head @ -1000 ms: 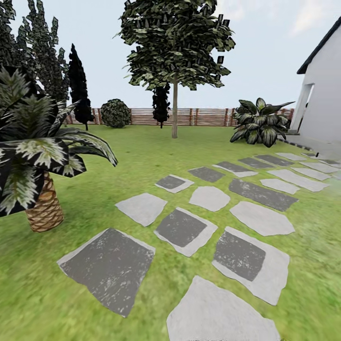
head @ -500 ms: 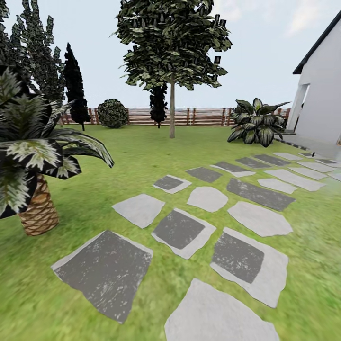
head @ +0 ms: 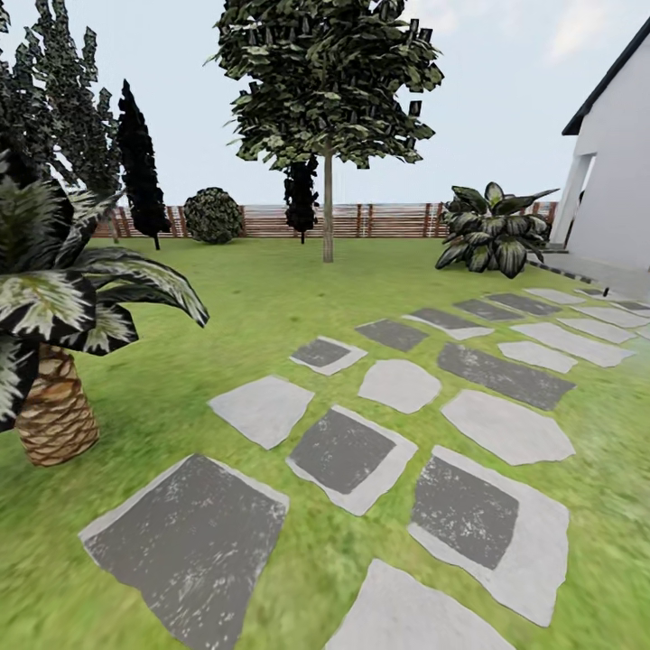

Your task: In the garden, pick up the pesticide atomizer on the floor and spray pesticide onto both trees until each tree trunk is fully covered.

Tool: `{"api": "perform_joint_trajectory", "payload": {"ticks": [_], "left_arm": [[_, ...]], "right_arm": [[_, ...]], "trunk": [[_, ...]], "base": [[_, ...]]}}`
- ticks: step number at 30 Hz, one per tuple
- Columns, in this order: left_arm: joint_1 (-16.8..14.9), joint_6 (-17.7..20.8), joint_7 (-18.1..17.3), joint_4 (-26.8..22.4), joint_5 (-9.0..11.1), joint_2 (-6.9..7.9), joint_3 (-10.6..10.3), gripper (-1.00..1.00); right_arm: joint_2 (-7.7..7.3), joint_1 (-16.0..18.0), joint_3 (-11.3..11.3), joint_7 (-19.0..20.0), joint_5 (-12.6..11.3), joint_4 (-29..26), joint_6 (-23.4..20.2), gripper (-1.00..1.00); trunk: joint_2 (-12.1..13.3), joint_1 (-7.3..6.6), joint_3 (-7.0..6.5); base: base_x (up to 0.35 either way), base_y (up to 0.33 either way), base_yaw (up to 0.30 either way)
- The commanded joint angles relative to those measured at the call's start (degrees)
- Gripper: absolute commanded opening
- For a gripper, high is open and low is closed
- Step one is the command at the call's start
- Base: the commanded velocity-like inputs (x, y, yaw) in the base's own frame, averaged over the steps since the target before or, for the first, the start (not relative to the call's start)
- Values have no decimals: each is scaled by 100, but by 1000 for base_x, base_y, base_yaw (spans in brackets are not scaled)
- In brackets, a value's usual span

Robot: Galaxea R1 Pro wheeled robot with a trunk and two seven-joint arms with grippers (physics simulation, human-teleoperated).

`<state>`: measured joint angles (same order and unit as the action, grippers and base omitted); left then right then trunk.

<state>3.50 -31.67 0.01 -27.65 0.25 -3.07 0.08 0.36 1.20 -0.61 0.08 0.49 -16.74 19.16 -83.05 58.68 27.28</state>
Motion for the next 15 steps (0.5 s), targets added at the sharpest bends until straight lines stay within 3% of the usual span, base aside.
{"api": "perform_joint_trajectory", "payload": {"ticks": [1, 6, 15], "left_arm": [[2, -6, 0, -7, 2, -1, 1, 100], [2, -6, -1, -4, -1, 1, 1, 100], [2, -6, -1, -3, -4, 61, 1, 100]], "right_arm": [[1, 3, -5, 1, 4, 5, 18, 100], [2, 3, -8, 1, 4, 10, 18, 100], [14, 3, -13, 8, 4, 37, 18, 100]], "trunk": [[-3, 5, 4], [-3, 5, 4], [-3, 5, 4]], "base": [[332, 0, 0], [329, -26, 0], [320, -133, 0]]}}
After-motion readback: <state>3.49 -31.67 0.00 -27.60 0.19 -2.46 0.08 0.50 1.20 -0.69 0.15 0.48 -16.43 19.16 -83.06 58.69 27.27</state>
